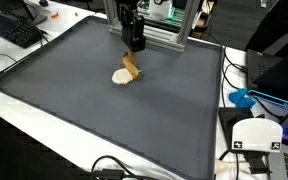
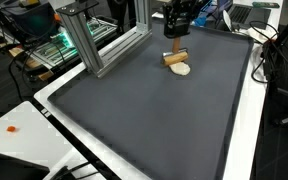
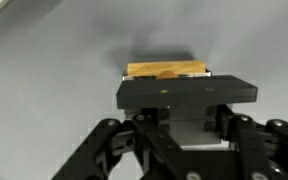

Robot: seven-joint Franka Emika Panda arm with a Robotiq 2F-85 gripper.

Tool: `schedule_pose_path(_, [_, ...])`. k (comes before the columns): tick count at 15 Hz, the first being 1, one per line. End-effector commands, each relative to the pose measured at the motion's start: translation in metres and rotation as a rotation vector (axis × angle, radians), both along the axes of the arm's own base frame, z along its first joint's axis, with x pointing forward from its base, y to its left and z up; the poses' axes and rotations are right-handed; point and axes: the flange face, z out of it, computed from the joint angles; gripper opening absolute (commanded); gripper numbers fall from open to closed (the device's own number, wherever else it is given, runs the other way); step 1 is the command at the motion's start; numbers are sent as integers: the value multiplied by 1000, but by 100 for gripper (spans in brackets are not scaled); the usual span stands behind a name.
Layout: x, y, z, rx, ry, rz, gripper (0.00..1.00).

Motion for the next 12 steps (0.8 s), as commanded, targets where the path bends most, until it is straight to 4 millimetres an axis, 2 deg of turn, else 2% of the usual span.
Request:
schedule_pose_path(1, [5,3,-4,-19,-23,79,35])
schedule_pose_path(12, [14,10,-7,-42,-115,339,35])
